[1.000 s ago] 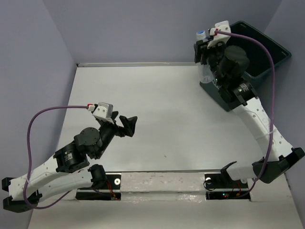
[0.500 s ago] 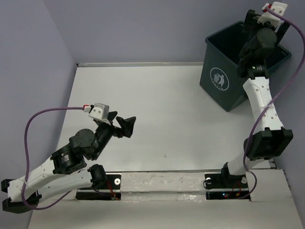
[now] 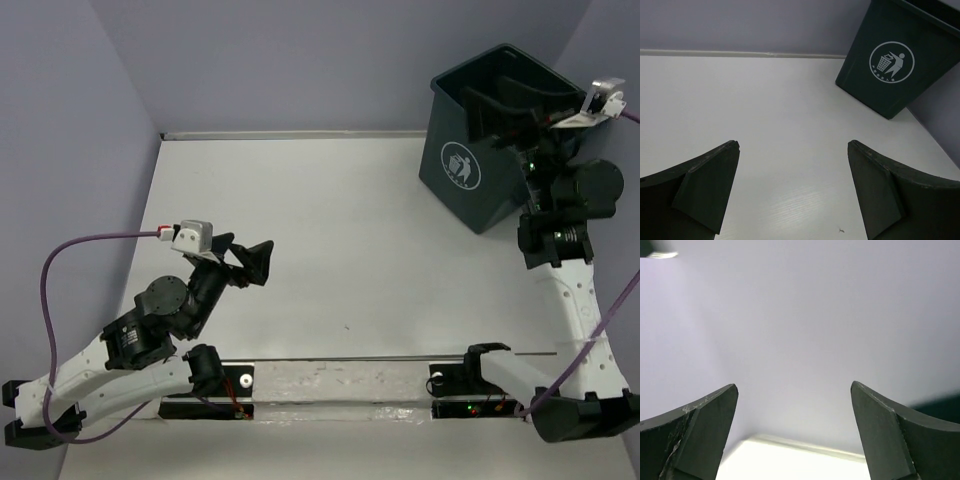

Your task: Put the plastic bottles in the bin

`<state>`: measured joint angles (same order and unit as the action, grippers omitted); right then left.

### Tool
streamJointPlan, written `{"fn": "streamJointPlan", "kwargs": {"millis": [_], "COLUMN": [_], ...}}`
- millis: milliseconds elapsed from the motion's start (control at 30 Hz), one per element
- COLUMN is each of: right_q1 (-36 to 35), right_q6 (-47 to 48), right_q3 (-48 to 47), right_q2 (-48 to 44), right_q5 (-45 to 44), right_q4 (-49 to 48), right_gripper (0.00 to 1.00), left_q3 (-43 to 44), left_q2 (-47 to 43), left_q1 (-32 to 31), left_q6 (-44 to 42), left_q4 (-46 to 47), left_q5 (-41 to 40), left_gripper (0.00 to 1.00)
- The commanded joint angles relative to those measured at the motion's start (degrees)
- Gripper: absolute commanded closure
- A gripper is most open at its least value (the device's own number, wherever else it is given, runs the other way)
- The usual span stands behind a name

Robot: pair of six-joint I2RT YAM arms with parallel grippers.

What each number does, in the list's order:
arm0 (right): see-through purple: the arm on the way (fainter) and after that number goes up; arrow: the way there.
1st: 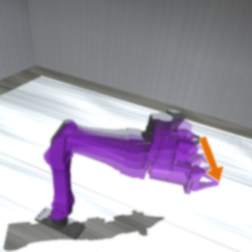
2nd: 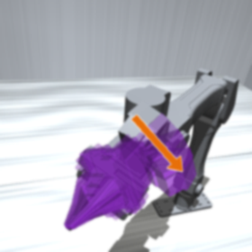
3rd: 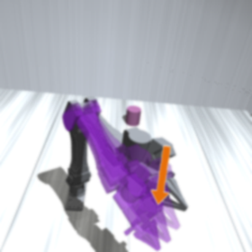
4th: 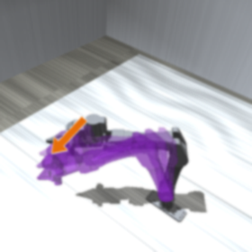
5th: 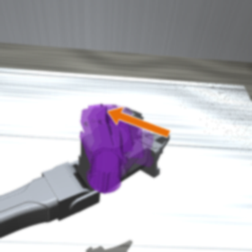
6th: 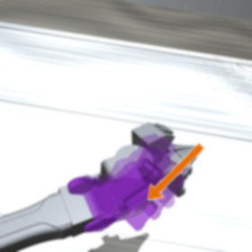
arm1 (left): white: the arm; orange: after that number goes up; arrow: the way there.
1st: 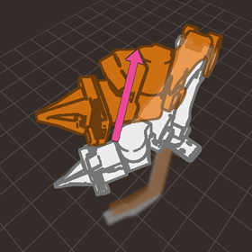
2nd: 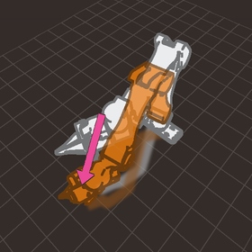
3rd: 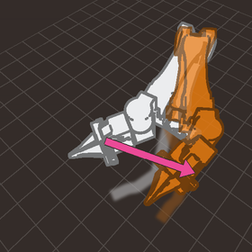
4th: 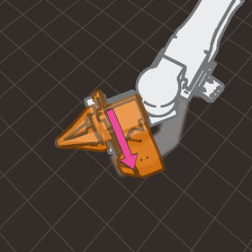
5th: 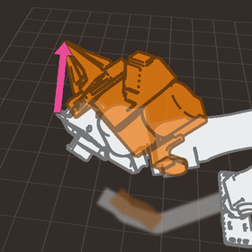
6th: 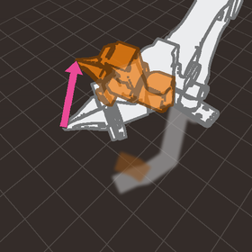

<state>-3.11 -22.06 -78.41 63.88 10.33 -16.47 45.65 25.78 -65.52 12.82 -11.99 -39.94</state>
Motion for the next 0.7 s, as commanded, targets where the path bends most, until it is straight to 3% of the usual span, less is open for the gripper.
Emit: {"fn": "streamJointPlan", "kwargs": {"millis": [0,200,333,500,567,667], "right_q1": [-4.9,-11.7,-12.2,-12.2,-12.2,-12.2], "right_q6": [-25.1,-27.6,-23.7,-14.2,-12.4,-9.4], "right_q3": [15.4,35.9,46.1,49.4,49.1,41.7], "right_q2": [-2.2,-6.4,-11.2,-20.0,-21.9,-25.5], "right_q5": [36.3,41.2,40.3,32.6,31.7,30.1], "right_q4": [-18.6,-28.3,-23.6,-7.7,-5.5,2.4], "right_gripper": [0.0,0.0,0.0,0.0,0.0,0.0], "left_q3": [-0.8,-1.4,-1.7,-2.7,-2.9,-3.2], "left_q2": [-1.0,-0.7,-1.0,-1.9,-2.2,-2.8], "left_q1": [0.3,0.4,0.4,0.5,0.5,0.5], "left_q6": [-0.8,-0.9,-0.9,-1.2,-1.5,-1.2], "left_q4": [3.7,4.6,5.0,6.4,6.6,7.4], "left_q5": [-3.9,-5.1,-5.6,-5.2,-4.9,-4.2], "left_gripper": [0.01,0.01,0.01,0.01,0.01,0.01]}}
